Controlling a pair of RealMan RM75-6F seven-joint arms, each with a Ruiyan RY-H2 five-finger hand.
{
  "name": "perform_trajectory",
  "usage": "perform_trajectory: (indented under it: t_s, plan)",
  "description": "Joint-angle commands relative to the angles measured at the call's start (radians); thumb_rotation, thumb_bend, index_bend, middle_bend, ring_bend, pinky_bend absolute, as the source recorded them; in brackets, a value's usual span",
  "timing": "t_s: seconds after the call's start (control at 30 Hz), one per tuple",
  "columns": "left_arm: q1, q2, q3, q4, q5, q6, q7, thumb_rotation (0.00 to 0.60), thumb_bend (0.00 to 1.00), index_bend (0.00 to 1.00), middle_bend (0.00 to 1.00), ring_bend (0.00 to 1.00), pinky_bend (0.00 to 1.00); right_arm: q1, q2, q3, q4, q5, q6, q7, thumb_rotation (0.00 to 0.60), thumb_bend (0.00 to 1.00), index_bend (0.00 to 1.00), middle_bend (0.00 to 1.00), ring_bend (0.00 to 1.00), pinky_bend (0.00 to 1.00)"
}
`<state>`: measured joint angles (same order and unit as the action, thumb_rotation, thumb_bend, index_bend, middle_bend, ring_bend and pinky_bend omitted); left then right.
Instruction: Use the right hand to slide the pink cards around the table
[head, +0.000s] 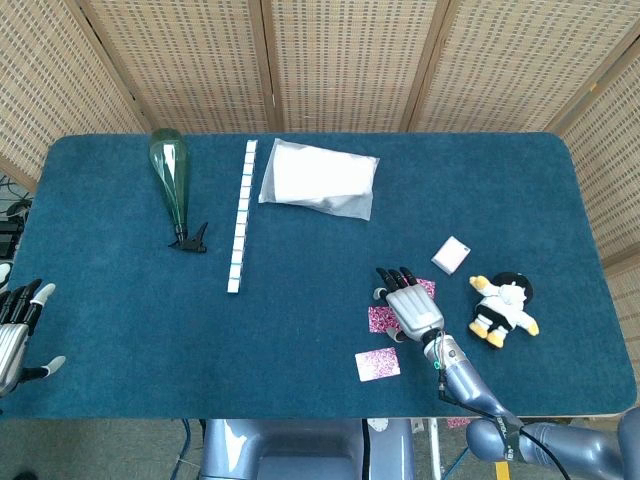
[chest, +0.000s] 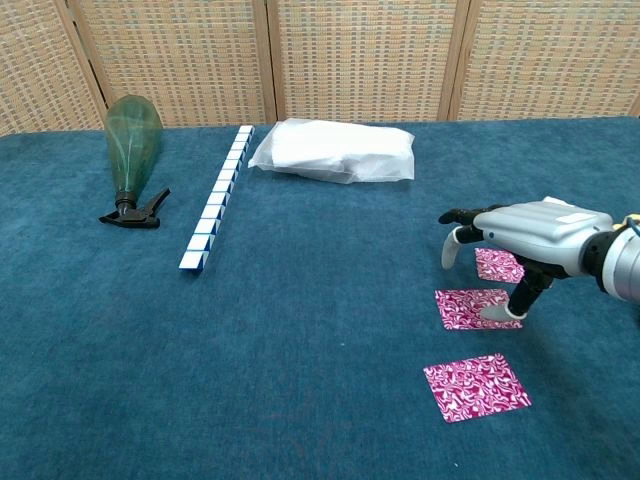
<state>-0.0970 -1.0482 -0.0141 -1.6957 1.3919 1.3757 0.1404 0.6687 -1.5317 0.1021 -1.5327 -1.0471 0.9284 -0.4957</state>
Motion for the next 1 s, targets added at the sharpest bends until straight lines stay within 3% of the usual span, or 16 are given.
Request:
perform_trajectory:
  t_s: [0.03, 1.0]
  plan:
    - [0.000, 0.000, 0.000, 0.000, -0.001, 0.000, 0.001, 0.600, 0.01, 0.00, 0.00, 0.00, 0.00, 0.001, -0.005, -0.006, 0.007, -0.007, 0.001, 0.004, 0.600, 0.26, 0.29, 0.00, 0.00, 0.02]
    - [0.000, -0.003, -0.001, -0.001, -0.005, 0.002, 0.010, 0.600, 0.01, 0.00, 0.00, 0.00, 0.00, 0.012, -0.055, -0.031, 0.087, 0.011, -0.019, 0.010, 0.600, 0.26, 0.29, 0.00, 0.00, 0.02]
